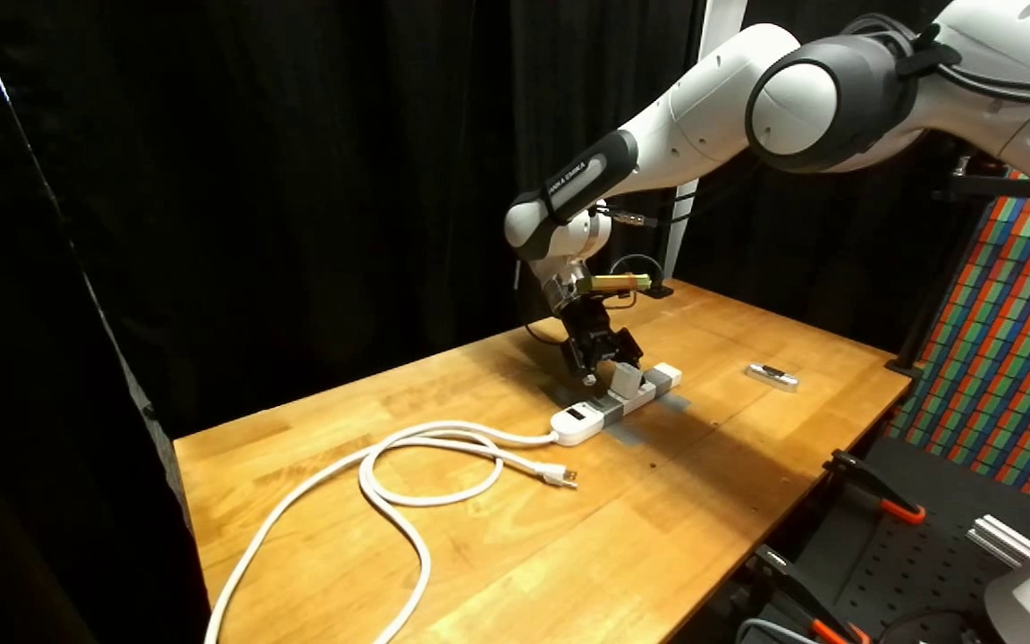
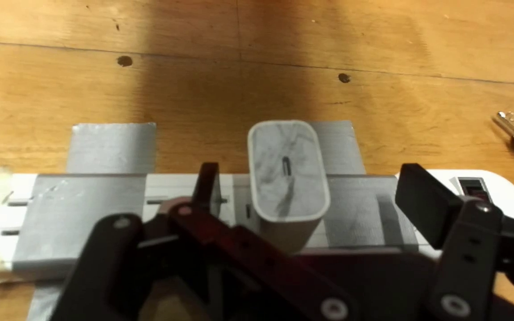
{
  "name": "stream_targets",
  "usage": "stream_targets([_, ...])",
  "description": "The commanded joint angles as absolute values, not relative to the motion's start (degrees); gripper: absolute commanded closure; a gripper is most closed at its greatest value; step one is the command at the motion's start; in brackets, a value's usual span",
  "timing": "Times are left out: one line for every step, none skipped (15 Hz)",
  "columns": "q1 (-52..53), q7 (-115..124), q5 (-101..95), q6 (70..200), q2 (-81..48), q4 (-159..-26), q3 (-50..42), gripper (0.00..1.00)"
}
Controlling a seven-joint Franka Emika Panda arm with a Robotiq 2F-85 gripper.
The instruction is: Plug the charger head into the extension cable
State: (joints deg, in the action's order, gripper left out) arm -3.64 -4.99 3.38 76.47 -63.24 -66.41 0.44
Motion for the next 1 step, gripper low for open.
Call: stream_targets([-3.7,-5.0,3.4,76.2,-63.4,-66.1,0.6,0.0])
